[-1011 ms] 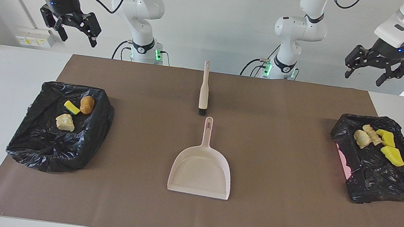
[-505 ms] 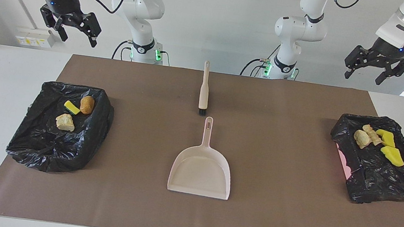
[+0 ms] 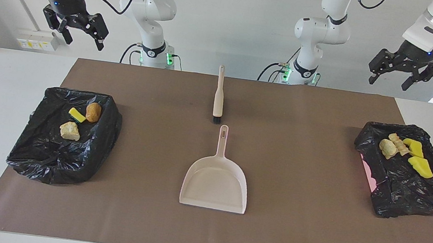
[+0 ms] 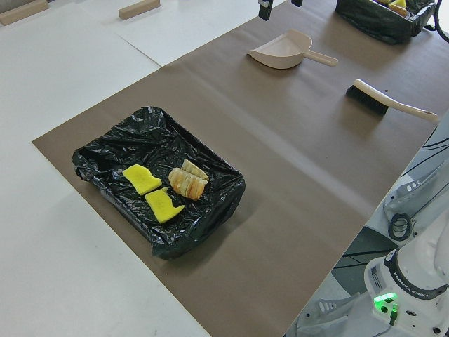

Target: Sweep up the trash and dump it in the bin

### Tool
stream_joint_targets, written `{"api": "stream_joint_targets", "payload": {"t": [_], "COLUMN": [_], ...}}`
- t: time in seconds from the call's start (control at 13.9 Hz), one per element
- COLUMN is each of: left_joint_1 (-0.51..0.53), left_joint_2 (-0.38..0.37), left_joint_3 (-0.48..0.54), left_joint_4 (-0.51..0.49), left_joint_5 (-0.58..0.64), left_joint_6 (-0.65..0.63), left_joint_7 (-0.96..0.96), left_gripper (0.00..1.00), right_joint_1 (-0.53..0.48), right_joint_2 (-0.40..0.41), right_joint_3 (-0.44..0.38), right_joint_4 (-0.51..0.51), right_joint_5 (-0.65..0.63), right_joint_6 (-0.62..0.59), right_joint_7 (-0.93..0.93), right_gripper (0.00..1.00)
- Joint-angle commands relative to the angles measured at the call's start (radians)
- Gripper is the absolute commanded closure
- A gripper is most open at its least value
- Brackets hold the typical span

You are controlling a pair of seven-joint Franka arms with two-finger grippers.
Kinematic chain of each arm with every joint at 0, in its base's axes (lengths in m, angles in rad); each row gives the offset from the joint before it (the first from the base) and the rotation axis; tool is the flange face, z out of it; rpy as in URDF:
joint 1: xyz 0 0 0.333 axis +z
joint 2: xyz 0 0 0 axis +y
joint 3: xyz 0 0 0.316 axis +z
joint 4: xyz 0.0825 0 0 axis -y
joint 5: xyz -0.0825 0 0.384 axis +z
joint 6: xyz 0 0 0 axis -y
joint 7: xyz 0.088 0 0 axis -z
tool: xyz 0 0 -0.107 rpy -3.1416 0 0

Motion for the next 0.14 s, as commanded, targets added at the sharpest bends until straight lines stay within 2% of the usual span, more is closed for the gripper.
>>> {"api": "stream_joint_targets", "payload": {"t": [0.0, 0.07], "left_joint_1": [0.007, 0.010], "left_joint_2": [-0.014, -0.016], "left_joint_3": [-0.001, -0.001], "left_joint_4": [0.009, 0.008], "left_joint_5": [-0.016, -0.016], "left_joint_6": [-0.011, -0.011], "left_joint_7": [-0.005, -0.004], "left_gripper": [0.00, 0.00], "right_joint_1": [-0.004, -0.004], "right_joint_2": [-0.012, -0.012], "right_joint_3": [0.004, 0.004], "right_joint_4": [-0.011, -0.013], "right_joint_5": [0.003, 0.003], "right_joint_6": [0.014, 0.014], "right_joint_7": [-0.017, -0.017], "right_gripper": [0.00, 0.00]}}
